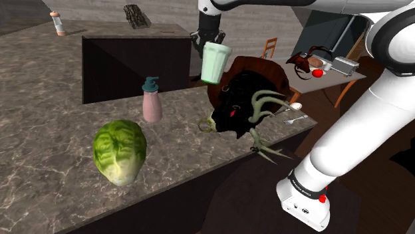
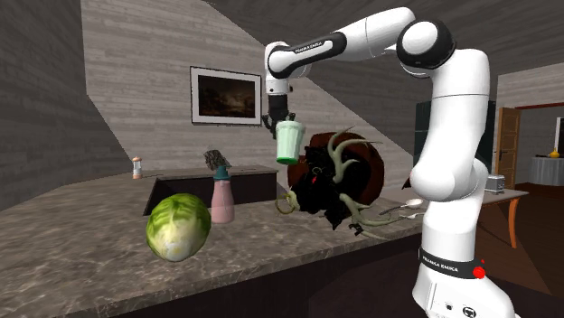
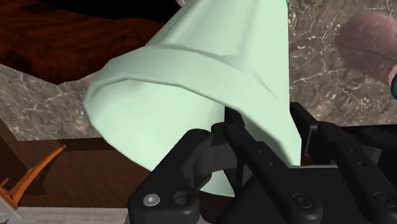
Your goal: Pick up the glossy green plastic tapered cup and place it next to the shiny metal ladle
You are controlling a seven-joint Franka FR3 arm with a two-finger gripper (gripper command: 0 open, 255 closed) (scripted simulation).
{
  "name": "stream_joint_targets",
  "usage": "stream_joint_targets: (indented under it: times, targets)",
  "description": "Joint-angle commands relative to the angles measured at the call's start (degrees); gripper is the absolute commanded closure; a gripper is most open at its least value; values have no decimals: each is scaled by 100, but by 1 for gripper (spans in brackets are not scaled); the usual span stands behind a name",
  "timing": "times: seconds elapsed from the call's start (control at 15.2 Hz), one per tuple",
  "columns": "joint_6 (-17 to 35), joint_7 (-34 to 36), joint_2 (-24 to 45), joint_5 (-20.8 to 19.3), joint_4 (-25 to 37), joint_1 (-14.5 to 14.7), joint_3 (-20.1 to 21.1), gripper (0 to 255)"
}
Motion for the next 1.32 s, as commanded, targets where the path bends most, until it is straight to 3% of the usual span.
stream_joint_targets:
  times: [0.0,0.59,1.25]
  targets:
    - [-515,-330,-91,-119,-145,-191,-198,255]
    - [-119,-1571,-390,-71,-551,-812,-862,255]
    - [202,-2894,-149,-67,-348,-1428,-1610,255]
